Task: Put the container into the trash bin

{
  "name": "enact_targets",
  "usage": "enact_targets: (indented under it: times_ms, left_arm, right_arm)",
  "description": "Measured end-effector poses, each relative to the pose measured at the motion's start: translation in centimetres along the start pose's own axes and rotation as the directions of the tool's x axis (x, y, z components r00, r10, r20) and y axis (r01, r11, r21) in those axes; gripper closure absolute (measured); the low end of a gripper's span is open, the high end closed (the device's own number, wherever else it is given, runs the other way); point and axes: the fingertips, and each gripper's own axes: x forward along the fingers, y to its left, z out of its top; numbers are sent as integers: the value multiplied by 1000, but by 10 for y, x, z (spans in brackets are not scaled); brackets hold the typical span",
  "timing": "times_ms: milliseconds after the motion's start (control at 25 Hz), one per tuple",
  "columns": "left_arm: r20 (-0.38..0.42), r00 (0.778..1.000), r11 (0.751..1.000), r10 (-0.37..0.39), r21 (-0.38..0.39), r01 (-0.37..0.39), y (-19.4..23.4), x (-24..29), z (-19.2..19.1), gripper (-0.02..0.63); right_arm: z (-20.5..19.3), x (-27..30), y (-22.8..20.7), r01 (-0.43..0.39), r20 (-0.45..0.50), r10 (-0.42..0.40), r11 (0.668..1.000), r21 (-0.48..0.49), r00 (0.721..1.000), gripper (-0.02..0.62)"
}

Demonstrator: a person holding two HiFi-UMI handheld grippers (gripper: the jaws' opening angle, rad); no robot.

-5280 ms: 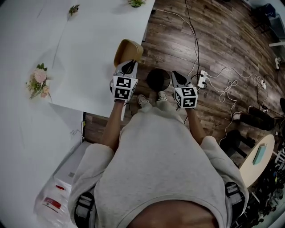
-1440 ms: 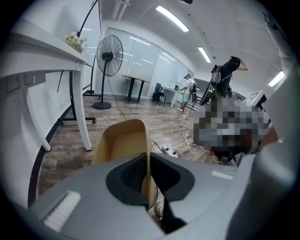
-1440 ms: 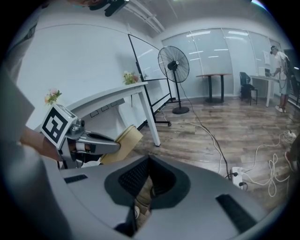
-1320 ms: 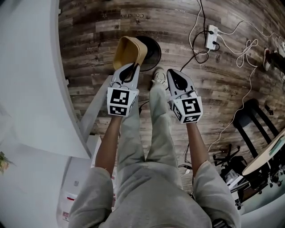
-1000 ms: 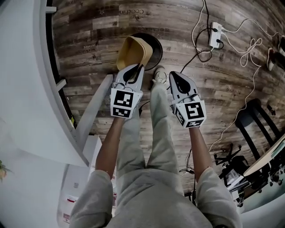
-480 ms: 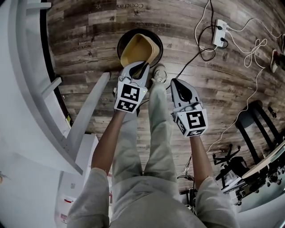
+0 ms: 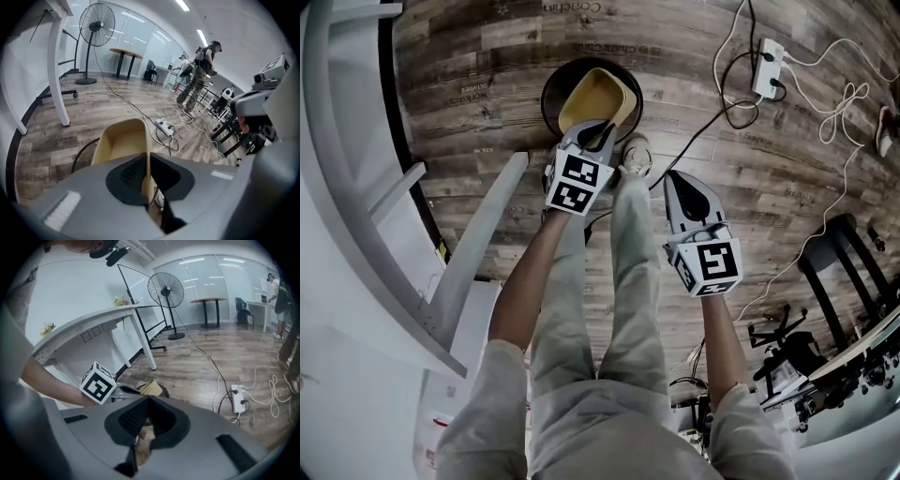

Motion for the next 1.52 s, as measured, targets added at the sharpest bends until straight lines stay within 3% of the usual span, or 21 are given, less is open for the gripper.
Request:
enact_targets:
  times_ms: [640, 880, 1160, 1520]
  left_arm:
    - [-99, 995, 1000, 0, -24, -3, 26, 62, -32, 575]
    - [-81, 997, 994, 8, -110, -17, 41, 80, -34, 574]
    - [-116, 993, 995, -5, -102, -7, 49, 99, -47, 574]
    - [-152, 988, 987, -4, -160, -21, 62, 113, -62, 564]
  right_arm:
    - [-26, 4, -9, 3, -34, -2, 999, 36, 999, 581]
    - [-26, 10, -11, 3, -34, -1, 999, 53, 999, 581]
    - [-25, 20, -10, -5, -30, 8, 997, 76, 1000, 581]
    - [-25, 23, -12, -14, -43, 17, 998, 63, 999, 581]
